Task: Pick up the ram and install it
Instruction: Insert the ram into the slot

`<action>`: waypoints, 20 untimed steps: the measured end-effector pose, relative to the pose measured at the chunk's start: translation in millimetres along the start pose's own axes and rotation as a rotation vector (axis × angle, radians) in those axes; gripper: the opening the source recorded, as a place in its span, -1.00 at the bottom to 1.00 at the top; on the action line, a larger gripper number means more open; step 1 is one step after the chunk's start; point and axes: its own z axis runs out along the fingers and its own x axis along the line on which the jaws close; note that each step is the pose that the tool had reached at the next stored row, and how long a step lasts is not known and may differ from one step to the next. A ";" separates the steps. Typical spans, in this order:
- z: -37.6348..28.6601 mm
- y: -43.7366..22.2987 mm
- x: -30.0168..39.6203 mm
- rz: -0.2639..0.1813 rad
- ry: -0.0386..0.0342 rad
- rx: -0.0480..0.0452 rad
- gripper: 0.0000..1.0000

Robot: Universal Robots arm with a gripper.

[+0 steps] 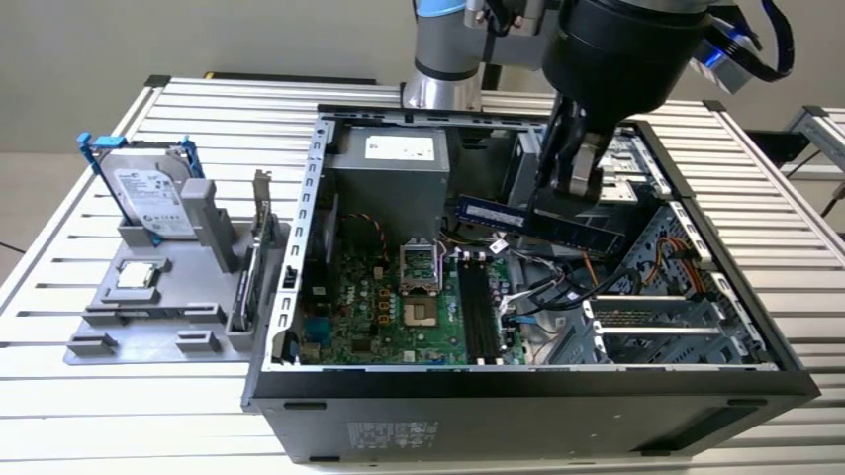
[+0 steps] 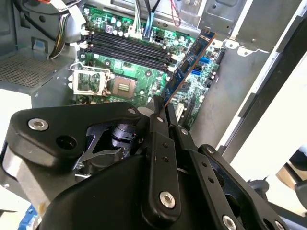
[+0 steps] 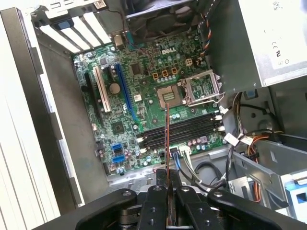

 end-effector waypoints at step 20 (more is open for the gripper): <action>0.0 0.0 0.0 0.077 -0.0027 -0.0010 -1.00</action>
